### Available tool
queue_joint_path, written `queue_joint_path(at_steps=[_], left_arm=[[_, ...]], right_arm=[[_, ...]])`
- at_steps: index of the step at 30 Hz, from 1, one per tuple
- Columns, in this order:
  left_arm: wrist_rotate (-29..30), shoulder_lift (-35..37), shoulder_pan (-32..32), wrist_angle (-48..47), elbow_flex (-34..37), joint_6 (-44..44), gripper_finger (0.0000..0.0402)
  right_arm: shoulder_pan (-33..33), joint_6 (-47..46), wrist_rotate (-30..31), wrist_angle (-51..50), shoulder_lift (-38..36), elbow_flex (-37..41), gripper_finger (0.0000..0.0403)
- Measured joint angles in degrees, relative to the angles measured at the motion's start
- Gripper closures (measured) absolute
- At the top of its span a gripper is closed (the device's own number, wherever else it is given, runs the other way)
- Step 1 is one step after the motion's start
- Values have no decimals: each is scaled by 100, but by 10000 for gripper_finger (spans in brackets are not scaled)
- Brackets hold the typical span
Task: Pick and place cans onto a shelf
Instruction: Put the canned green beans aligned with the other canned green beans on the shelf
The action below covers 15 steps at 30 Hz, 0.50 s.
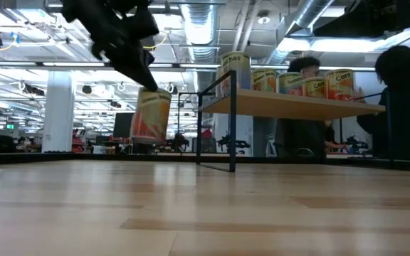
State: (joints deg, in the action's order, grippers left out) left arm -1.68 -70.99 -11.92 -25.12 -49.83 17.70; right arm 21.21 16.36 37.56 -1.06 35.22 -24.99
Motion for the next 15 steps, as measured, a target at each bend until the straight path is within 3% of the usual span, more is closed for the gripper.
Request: queue_joint_path(at_steps=[3, 9, 15], left_arm=[[-17, -80, 985, 163, 105, -271, 401], [239, -780, 2675, 2180, 208, -979, 401], [1451, -2189, 3084, 3709, -217, -1706, 401]], right_arm=[[0, 2, 0, 2, 0, 0, 387], [0, 2, -2, 18, 1, 0, 388], [0, -87, -2, 24, 0, 0, 385]])
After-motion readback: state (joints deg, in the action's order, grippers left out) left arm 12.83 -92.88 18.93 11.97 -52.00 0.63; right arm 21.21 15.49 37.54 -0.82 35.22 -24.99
